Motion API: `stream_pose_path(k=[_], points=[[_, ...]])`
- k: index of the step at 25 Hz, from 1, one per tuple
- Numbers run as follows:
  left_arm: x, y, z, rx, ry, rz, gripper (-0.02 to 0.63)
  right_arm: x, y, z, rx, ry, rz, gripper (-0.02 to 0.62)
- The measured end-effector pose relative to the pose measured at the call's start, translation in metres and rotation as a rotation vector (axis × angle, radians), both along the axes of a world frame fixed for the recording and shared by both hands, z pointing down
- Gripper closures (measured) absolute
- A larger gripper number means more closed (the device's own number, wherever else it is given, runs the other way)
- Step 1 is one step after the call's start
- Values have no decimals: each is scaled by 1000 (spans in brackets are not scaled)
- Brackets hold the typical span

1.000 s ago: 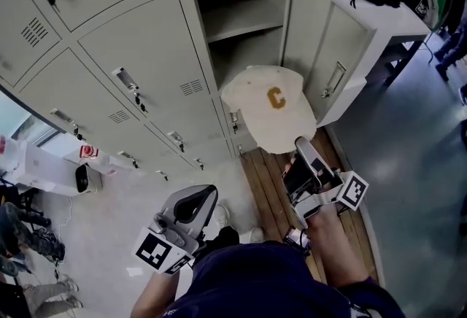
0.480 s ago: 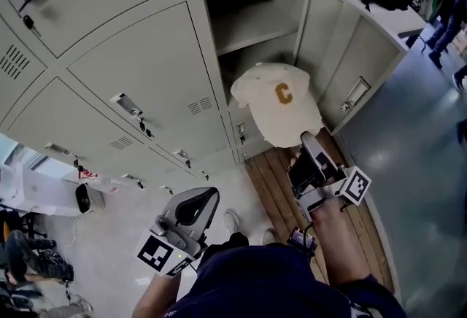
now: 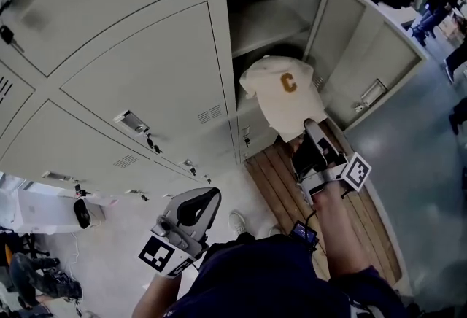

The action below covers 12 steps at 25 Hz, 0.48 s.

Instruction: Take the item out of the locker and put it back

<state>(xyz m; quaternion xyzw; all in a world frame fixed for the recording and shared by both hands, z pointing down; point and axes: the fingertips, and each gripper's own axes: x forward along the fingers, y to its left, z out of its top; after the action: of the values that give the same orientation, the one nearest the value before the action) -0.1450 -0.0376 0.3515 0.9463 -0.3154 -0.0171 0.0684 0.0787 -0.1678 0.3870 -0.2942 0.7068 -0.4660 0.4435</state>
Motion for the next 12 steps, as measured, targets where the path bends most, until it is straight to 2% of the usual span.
stream_pose_path(k=[12], points=[[-33,-23,9,-32,18,14,601,-18,-52,31,-61,29,54,576]])
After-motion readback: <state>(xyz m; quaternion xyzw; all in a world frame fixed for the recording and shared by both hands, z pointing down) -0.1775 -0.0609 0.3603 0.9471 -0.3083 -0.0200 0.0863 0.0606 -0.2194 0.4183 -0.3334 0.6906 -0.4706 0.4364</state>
